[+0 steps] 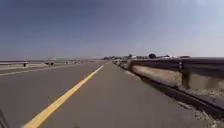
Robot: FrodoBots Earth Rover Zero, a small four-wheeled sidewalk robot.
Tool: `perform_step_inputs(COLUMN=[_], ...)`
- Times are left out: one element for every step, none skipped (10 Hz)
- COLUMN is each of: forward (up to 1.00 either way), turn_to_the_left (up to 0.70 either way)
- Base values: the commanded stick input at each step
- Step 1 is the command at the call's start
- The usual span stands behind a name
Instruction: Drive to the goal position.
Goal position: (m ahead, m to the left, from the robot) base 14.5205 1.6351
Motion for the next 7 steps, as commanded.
perform_step_inputs(forward=[0.5,0.5,0.5,0.5,0.5,0.5,0.5], turn_to_the_left=[0.0,0.0,0.0,0.0,0.0,0.0,0.0])
